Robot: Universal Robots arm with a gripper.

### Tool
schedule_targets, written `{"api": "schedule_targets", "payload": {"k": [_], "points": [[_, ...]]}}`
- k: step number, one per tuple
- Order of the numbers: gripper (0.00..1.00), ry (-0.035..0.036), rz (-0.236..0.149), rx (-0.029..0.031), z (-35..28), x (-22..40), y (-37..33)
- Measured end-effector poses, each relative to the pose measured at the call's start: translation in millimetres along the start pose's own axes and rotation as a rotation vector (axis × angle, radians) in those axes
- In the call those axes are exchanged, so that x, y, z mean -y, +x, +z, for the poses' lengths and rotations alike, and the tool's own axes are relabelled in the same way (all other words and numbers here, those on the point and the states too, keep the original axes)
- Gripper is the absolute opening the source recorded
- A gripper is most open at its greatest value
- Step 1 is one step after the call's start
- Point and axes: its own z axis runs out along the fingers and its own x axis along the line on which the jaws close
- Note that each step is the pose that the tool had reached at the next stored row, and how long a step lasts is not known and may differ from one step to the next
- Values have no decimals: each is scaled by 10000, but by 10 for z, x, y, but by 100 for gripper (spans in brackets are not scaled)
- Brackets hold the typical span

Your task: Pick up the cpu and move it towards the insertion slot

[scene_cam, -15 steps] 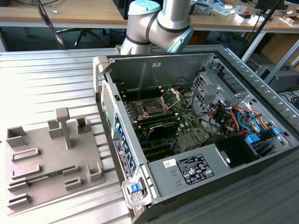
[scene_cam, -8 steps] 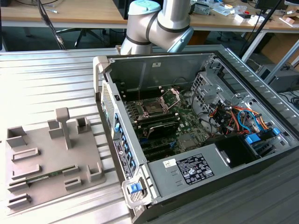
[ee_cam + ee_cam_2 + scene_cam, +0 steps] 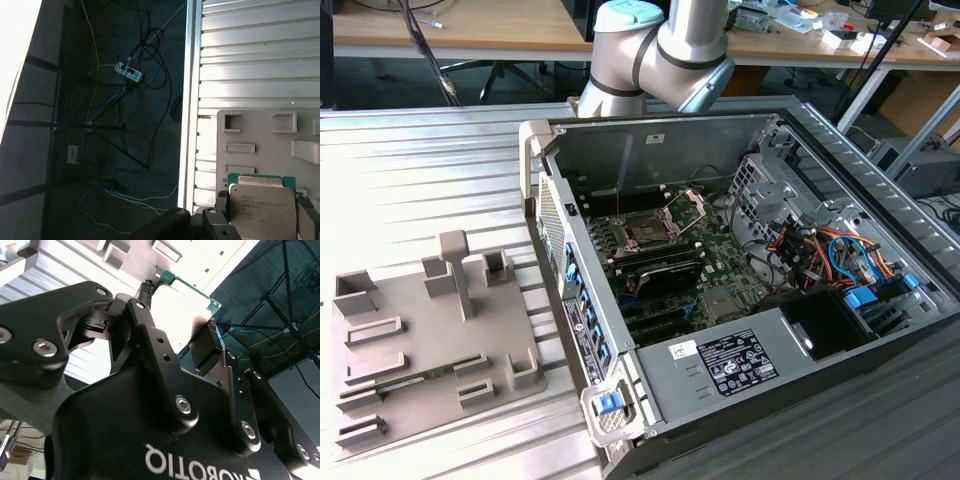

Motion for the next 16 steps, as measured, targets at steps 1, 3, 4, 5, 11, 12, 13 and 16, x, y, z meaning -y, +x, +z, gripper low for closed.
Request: {"api": "schedule_targets", "payload": {"k": [1, 3, 4, 5, 11, 12, 13, 16], "points": [[55, 0, 0, 0, 0, 1, -7], [55, 1, 0, 0, 0, 2, -25], [55, 1, 0, 0, -1, 3, -32], [55, 0, 0, 0, 0, 3, -41], [55, 0, 0, 0, 0, 6, -73], [55, 0, 0, 0, 0, 6, -78], [55, 1, 0, 0, -1, 7, -87], [55, 0, 0, 0, 0, 8, -108]]}}
